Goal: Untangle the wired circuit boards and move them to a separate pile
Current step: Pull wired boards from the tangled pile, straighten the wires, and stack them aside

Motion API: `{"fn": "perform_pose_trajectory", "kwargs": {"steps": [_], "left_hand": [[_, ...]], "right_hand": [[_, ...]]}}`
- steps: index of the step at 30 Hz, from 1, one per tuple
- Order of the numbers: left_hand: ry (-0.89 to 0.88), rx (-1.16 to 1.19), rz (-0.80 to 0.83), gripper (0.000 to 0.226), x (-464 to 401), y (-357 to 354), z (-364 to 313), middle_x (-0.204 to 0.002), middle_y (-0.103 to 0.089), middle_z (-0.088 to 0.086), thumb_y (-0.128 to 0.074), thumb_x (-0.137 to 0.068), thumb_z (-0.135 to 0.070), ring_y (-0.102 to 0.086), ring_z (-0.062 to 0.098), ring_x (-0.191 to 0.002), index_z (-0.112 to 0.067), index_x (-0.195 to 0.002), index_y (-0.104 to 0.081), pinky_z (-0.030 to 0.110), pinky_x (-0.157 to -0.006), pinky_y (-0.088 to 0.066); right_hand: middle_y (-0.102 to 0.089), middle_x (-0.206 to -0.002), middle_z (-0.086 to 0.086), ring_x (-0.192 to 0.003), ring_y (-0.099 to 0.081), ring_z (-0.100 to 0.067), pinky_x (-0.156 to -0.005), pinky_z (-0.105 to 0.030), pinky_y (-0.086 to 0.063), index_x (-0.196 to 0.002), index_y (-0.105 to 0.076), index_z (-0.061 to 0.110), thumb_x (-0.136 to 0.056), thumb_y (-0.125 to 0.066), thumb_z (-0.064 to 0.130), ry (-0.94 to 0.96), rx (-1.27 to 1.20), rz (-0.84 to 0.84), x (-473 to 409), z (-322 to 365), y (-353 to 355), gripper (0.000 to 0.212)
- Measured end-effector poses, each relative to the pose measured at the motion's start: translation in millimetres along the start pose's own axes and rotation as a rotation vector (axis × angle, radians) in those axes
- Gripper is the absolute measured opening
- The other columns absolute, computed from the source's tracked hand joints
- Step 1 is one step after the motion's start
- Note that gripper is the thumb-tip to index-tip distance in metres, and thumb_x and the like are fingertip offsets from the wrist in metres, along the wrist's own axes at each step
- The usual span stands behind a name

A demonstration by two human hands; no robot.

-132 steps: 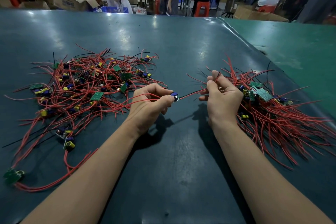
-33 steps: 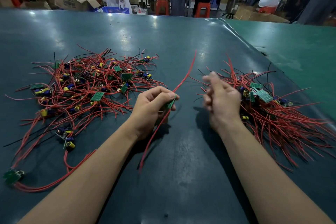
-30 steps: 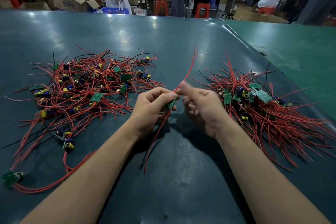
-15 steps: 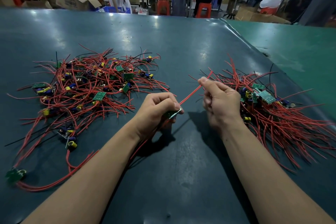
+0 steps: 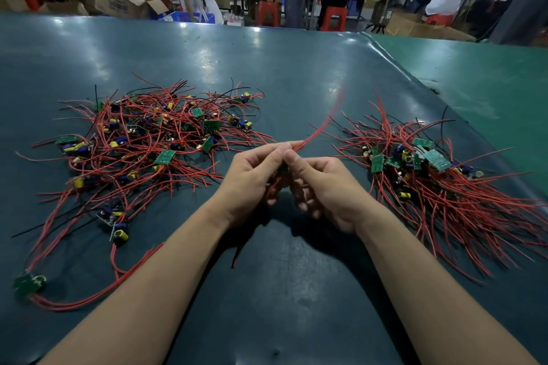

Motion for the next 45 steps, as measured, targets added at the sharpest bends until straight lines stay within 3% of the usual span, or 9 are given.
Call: {"fn": "perform_pose_trajectory", "kwargs": {"steps": [5, 10, 15, 21, 25, 31, 35, 38, 45], "left_hand": [[0.075, 0.01, 0.023, 0.035, 1, -2, 4, -0.056, -0.049, -0.008, -0.05, -0.095, -0.035, -0.039, 0.007, -0.043, -0.019, -0.121, -0.067, 0.017, -0.038, -0.032], [0.109, 0.023, 0.014, 0.052, -1, 2, 5, -0.063, -0.057, -0.001, -0.052, -0.079, -0.057, -0.048, 0.009, -0.04, -0.025, -0.118, -0.064, 0.015, -0.036, -0.032], [0.029, 0.049, -0.048, 0.025, -6, 7, 5, -0.056, -0.052, -0.002, -0.06, -0.089, -0.02, -0.032, 0.004, -0.039, -0.012, -0.112, -0.066, 0.012, -0.035, -0.026], [-0.053, 0.013, -0.532, 0.012, -9, 45, -1, -0.052, -0.052, -0.005, -0.055, -0.098, -0.008, -0.034, 0.005, -0.037, -0.008, -0.1, -0.066, 0.015, -0.037, -0.026], [-0.225, -0.292, -0.695, 0.009, 0, 51, -13, -0.057, -0.053, -0.004, -0.056, -0.096, -0.007, -0.043, 0.003, -0.044, -0.009, -0.097, -0.065, 0.018, -0.044, -0.034], [-0.504, -1.141, -0.779, 0.012, 16, 39, -36, -0.083, -0.062, -0.003, -0.06, -0.09, -0.016, -0.053, 0.021, -0.08, -0.014, -0.099, -0.068, 0.028, -0.07, -0.039], [-0.036, -1.443, -0.853, 0.027, 11, 65, -25, -0.122, -0.054, 0.01, -0.058, -0.087, -0.023, -0.039, 0.033, -0.119, -0.02, -0.113, -0.065, 0.044, -0.096, -0.031], [0.192, -1.532, -0.807, 0.038, 10, 79, -17, -0.135, -0.048, 0.014, -0.056, -0.087, -0.023, -0.036, 0.036, -0.126, -0.018, -0.125, -0.058, 0.046, -0.102, -0.026], [0.04, -1.504, -0.972, 0.021, 15, 81, -31, -0.118, -0.061, 0.006, -0.052, -0.091, -0.026, -0.041, 0.034, -0.116, -0.022, -0.106, -0.066, 0.049, -0.093, -0.029]], "right_hand": [[-0.046, -0.046, 0.0, -0.032, -0.039, -0.01, -0.032, -0.015, -0.025, -0.076, -0.061, 0.006, -0.09, -0.066, 0.032, 0.129, -0.004, -0.066, 2, 8, 4, 0.03], [-0.049, -0.048, -0.004, -0.033, -0.04, -0.014, -0.033, -0.017, -0.028, -0.073, -0.058, -0.005, -0.093, -0.065, 0.022, 0.334, 0.03, -0.215, 5, 19, 11, 0.034], [-0.048, -0.044, 0.001, -0.034, -0.042, -0.013, -0.036, -0.018, -0.03, -0.065, -0.059, 0.013, -0.094, -0.064, 0.023, 0.429, -0.077, -0.538, 8, 24, 35, 0.031], [-0.058, -0.059, -0.002, -0.042, -0.057, -0.014, -0.033, -0.02, -0.038, -0.083, -0.052, 0.012, -0.097, -0.06, 0.029, 0.547, -0.454, -0.977, 23, 26, 67, 0.024], [-0.069, -0.074, -0.008, -0.062, -0.072, -0.019, -0.045, -0.021, -0.049, -0.086, -0.056, 0.009, -0.098, -0.059, 0.028, 0.36, -0.732, -0.951, 16, 10, 70, 0.023], [-0.065, -0.075, -0.009, -0.056, -0.068, -0.017, -0.042, -0.022, -0.049, -0.087, -0.058, 0.009, -0.101, -0.052, 0.027, 0.292, -0.654, -0.867, 8, 9, 65, 0.024], [-0.06, -0.064, -0.003, -0.043, -0.057, -0.011, -0.037, -0.019, -0.042, -0.084, -0.061, 0.009, -0.102, -0.05, 0.026, 0.237, -0.531, -0.809, 3, 6, 58, 0.027], [-0.056, -0.054, 0.001, -0.039, -0.051, -0.011, -0.035, -0.018, -0.038, -0.08, -0.061, 0.009, -0.101, -0.051, 0.025, 0.24, -0.473, -0.769, 2, 7, 54, 0.028], [-0.055, -0.052, 0.005, -0.039, -0.045, -0.009, -0.035, -0.018, -0.035, -0.084, -0.062, 0.009, -0.101, -0.052, 0.021, 0.205, -0.413, -0.7, 2, 6, 50, 0.023]]}}
Point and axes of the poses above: each hand's wrist, its own x-axis away from the middle knuckle, its own y-axis out of the back of the hand, z = x × y, the point moved 5 cm from there along -x, towards the middle knuckle
